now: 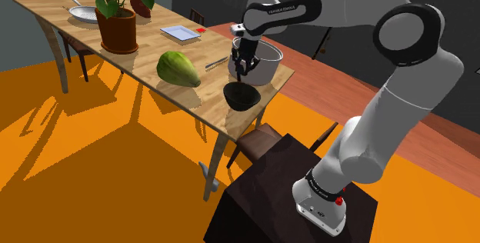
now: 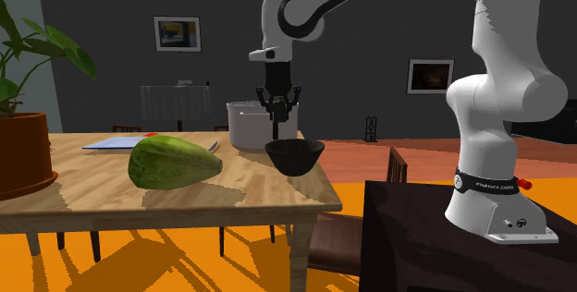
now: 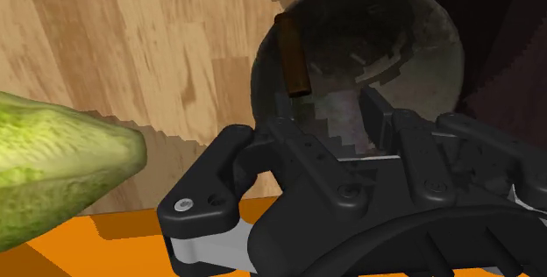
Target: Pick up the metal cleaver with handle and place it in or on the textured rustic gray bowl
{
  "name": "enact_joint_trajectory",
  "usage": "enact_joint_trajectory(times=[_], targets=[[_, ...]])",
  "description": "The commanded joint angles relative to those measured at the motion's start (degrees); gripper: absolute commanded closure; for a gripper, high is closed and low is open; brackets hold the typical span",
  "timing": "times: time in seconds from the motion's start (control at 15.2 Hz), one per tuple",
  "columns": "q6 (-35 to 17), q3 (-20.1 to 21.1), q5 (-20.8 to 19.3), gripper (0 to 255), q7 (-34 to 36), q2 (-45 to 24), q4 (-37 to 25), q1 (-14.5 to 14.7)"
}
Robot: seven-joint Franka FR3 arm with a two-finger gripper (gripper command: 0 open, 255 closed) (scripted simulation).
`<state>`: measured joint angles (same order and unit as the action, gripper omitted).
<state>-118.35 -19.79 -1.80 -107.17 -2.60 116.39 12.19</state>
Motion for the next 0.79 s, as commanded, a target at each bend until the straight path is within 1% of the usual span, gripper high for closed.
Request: enact_joint_trajectory(times=[0.0, 0.13, 0.73], targets=[[-0.99, 0.35, -1.64, 255, 1.77, 4.23, 5.03, 0.58], [-1.51, 1.01, -3.80, 255, 4.09, 10.08, 11.23, 0.97], [-8.60, 0.75, -2.95, 255, 3.58, 6.70, 15.07, 0.78]])
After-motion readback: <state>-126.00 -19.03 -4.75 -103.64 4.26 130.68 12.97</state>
